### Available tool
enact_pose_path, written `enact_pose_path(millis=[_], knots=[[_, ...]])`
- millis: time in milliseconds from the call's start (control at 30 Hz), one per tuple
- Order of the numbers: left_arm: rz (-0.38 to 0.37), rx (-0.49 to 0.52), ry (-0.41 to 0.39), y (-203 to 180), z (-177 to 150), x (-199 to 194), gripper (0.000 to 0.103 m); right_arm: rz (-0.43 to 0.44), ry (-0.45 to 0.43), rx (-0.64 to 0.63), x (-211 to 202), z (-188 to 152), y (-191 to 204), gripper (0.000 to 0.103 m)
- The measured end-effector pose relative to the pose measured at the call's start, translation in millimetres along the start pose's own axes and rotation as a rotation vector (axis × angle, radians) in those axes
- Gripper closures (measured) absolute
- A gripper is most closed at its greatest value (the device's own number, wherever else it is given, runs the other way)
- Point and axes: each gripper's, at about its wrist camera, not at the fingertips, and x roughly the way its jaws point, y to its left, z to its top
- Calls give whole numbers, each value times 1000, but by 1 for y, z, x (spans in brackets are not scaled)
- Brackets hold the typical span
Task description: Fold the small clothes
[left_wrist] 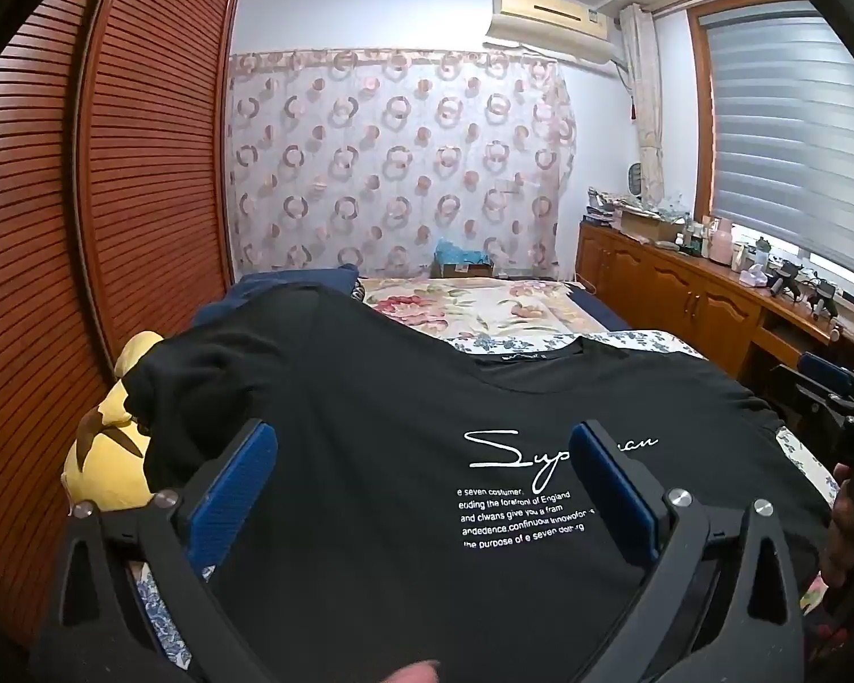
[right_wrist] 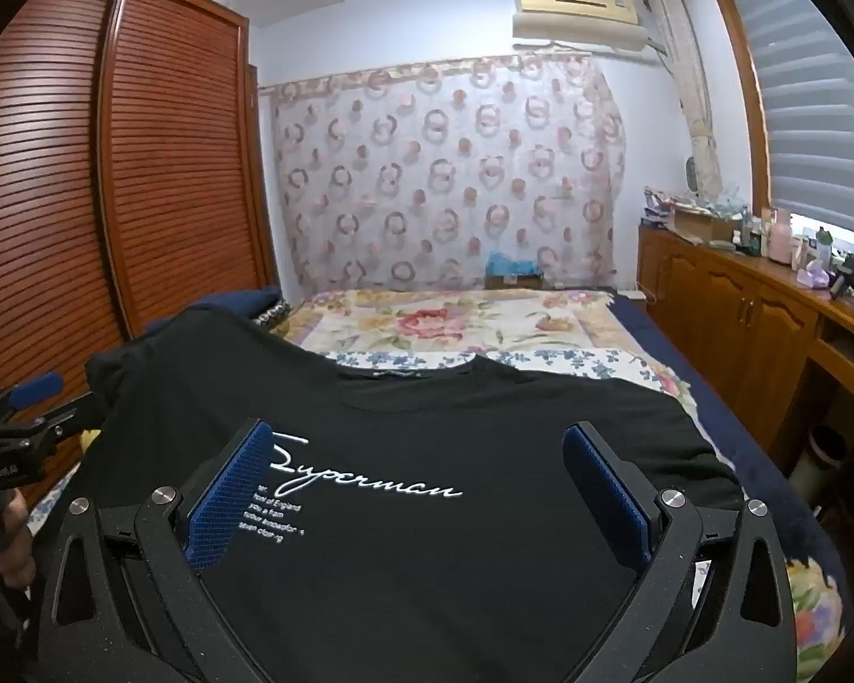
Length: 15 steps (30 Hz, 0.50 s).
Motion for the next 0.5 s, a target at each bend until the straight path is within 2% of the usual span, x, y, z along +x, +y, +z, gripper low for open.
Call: enact_pose_path(millis=[500], knots=[[3,6,-24,1,4,-5,0,-2,-4,-5,-1,-1,1,0]])
